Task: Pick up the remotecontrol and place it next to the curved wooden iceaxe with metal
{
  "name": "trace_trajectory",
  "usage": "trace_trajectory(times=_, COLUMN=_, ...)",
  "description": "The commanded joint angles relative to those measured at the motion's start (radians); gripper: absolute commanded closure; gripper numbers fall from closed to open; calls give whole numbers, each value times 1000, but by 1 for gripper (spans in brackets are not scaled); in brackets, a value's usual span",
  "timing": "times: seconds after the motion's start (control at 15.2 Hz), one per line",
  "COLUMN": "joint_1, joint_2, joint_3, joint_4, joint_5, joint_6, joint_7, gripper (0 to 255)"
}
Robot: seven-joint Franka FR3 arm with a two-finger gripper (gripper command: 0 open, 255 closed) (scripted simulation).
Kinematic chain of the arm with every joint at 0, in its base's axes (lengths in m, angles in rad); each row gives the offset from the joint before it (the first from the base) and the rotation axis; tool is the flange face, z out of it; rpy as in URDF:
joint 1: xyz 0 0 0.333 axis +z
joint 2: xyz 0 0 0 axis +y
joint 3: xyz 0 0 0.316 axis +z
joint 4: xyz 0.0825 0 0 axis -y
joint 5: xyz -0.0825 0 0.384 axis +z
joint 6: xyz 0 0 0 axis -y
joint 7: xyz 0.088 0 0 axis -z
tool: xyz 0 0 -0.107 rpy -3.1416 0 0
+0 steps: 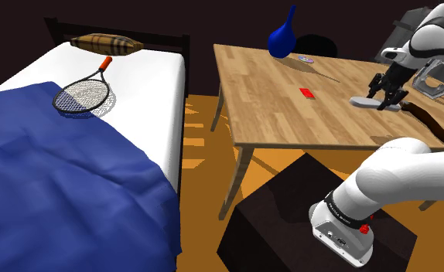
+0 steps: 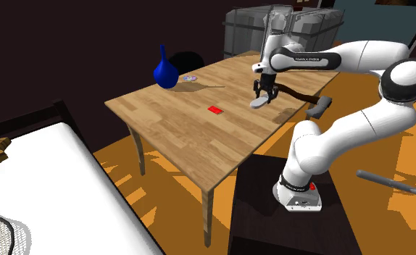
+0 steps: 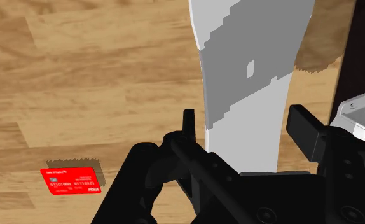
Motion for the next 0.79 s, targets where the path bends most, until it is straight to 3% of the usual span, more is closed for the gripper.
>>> trace_trajectory(times=0.0, joint_1=-1, joint_2=3, joint_3=-18, joint_4=-22, joint_5=-13, joint_6=28, joint_7=2, gripper=255)
trace_trajectory(times=0.73, joint_1=4, joint_2=34, joint_3=-118, joint_4=-124, joint_5=-81, joint_6=172, joint_7=20, gripper=255)
